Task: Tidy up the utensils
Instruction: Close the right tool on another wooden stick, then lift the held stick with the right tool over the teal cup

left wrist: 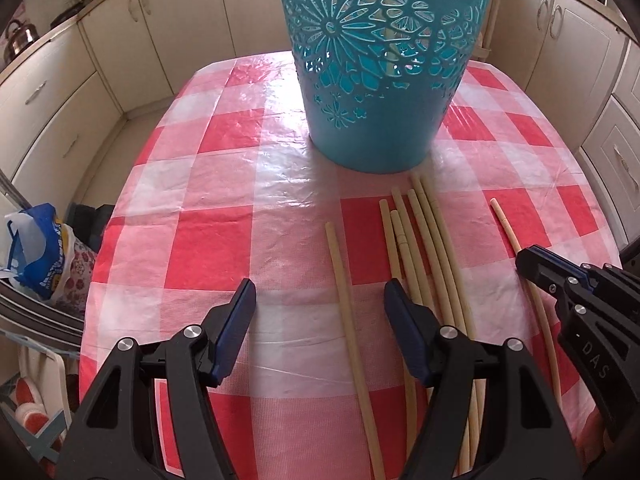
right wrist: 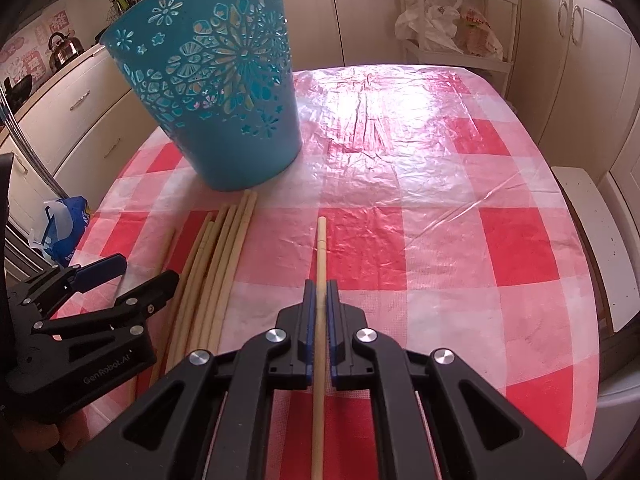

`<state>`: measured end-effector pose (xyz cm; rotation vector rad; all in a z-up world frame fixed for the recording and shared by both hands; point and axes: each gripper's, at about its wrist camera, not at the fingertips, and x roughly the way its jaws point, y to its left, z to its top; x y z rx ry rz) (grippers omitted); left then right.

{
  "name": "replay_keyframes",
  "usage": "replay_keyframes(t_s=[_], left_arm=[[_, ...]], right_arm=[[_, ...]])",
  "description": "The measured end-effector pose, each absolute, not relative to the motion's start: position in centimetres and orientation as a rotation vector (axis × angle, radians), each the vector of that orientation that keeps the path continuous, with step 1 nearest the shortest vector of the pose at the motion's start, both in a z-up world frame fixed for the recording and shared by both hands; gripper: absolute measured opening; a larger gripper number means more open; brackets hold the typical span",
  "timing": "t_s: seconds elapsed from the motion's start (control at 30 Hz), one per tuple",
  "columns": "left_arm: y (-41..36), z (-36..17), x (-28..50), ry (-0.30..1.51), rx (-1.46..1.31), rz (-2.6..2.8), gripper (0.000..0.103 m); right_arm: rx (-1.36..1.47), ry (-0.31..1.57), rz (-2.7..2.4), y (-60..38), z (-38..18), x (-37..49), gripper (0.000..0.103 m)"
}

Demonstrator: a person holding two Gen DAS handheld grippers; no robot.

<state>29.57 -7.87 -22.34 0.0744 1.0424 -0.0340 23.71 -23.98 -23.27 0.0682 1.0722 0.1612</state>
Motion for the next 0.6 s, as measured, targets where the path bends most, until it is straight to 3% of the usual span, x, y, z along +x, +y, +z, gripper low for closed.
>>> replay_keyframes(t_s=[0.1, 0.2, 0.27, 0.37, 0.6], left_arm=[[-7.9, -22.3, 29.5, 1.038, 0.078, -0.039, 0.062], [-8.0, -22.2, 29.5, 1.032, 0.078, -0.063, 0.051], [-8.2, -22.1, 29.4, 1.026, 0.083, -0.084, 0.031], [-8.3, -22.0, 29.3, 1.028, 0.073, -0.110, 0.009], [-7.0, -21.8, 29.3, 1.047, -0.029, -0.161, 0.005]], right_arm=[[0.015, 1.065, 0.155, -23.3, -23.3, 23.6, 0.006], [-0.004, 1.062, 0.156, -23.2, -23.3, 23.6, 0.006], [0.035, 1.066, 0.161, -23.7, -23.3, 23.7, 0.006], [0.125, 1.075, 0.171, -24.8, -23.3, 23.8, 0.006], [0.218, 1.076, 0.186, -25.9, -23.1, 23.8, 0.006]])
